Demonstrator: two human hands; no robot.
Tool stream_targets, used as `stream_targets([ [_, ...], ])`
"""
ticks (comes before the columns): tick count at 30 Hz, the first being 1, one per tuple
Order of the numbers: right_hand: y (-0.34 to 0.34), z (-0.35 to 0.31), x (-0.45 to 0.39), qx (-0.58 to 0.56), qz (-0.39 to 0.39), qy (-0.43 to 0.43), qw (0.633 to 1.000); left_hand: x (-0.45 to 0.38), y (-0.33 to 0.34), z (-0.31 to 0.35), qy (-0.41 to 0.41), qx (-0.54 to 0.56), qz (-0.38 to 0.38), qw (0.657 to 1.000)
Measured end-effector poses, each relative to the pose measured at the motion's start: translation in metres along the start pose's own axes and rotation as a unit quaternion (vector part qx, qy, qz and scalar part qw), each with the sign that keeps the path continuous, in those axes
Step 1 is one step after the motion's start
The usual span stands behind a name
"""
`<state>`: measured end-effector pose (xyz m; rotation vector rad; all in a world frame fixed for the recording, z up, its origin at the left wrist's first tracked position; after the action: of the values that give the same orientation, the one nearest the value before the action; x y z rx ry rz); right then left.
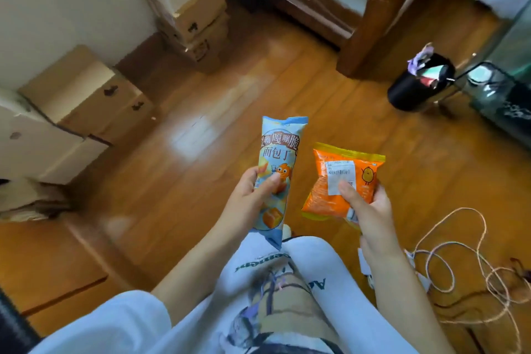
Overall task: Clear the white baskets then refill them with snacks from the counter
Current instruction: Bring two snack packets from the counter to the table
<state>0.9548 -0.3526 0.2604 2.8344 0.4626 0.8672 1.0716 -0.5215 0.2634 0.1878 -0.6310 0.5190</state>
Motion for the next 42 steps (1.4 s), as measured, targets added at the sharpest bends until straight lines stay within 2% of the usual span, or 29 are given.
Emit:
stream_targets([
  [7,-0.103,-0.030,-0.020,-0.072,0.131,-0.032,0.988,-0.057,0.090,0.031,-0.024,-0.061,-0.086,0.994],
  [9,-0.155,-0.051,-0.045,-0.091,0.193,-0.040,0.976,-0.101,0.149,0.053,-0.044,-0.103,-0.138,0.984],
  [13,-0.155,-0.063,-0.058,-0.110,0.195,-0.051,0.973,-0.119,0.160,0.069,-0.023,-0.103,-0.139,0.985],
  [20,-0.197,-0.158,-0.148,-0.155,0.270,-0.086,0.946,-0.219,0.270,0.172,0.012,-0.170,-0.226,0.959],
  [26,-0.231,-0.194,-0.188,-0.206,0.313,-0.109,0.921,-0.274,0.346,0.215,0.017,-0.250,-0.280,0.927],
  [35,-0.349,-0.208,-0.210,-0.267,0.399,-0.117,0.869,-0.313,0.477,0.208,-0.017,-0.318,-0.314,0.894],
  [38,-0.398,-0.225,-0.226,-0.265,0.404,-0.119,0.867,-0.323,0.531,0.210,-0.021,-0.339,-0.321,0.884],
  [42,-0.467,-0.260,-0.247,-0.257,0.399,-0.121,0.872,-0.332,0.606,0.221,-0.016,-0.323,-0.316,0.892],
])
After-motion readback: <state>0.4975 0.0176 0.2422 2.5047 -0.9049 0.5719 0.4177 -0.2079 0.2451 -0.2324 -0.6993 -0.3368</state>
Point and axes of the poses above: each hand's wrist, its own x-axis away from the middle knuckle, its own y-axis out of the palm, z = x × y, the point moved 9 cm from there along -x, towards the middle knuckle, and after that the axes turned 10 degrees about -x, right-handed, at the moved point
